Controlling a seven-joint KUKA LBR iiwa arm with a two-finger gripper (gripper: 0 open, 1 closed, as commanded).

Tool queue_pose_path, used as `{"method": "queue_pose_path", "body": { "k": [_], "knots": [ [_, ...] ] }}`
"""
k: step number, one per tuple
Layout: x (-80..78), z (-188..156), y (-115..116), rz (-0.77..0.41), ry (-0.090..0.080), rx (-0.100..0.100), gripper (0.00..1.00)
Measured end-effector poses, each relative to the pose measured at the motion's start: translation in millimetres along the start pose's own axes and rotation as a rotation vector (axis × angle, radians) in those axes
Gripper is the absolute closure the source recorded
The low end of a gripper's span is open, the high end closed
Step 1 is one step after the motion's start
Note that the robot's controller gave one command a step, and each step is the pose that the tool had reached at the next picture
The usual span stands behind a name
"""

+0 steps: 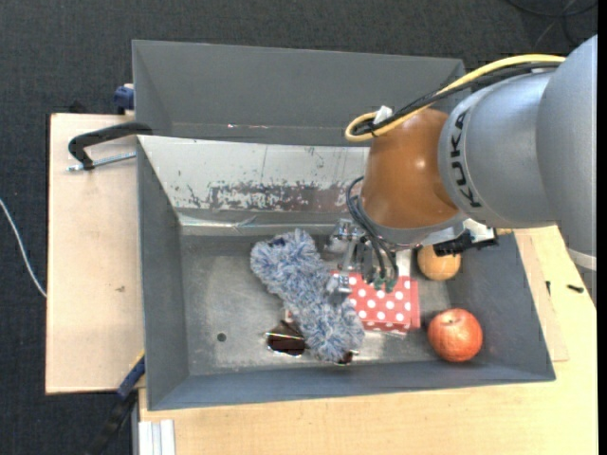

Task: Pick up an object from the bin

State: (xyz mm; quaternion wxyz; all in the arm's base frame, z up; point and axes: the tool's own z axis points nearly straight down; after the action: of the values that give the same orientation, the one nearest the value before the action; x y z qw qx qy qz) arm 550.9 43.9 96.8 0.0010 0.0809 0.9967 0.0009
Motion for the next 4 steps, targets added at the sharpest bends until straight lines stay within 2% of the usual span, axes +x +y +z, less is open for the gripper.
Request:
{"method": "queue_pose_path", "body": {
  "k": [3,4],
  "knots": [
    [0.2,-1.5,0.1,0.0,0.004,0.001,1.0],
    [3.0,-3.9,0.6,-0.002,0.016,0.002,1.0]
  ]
}}
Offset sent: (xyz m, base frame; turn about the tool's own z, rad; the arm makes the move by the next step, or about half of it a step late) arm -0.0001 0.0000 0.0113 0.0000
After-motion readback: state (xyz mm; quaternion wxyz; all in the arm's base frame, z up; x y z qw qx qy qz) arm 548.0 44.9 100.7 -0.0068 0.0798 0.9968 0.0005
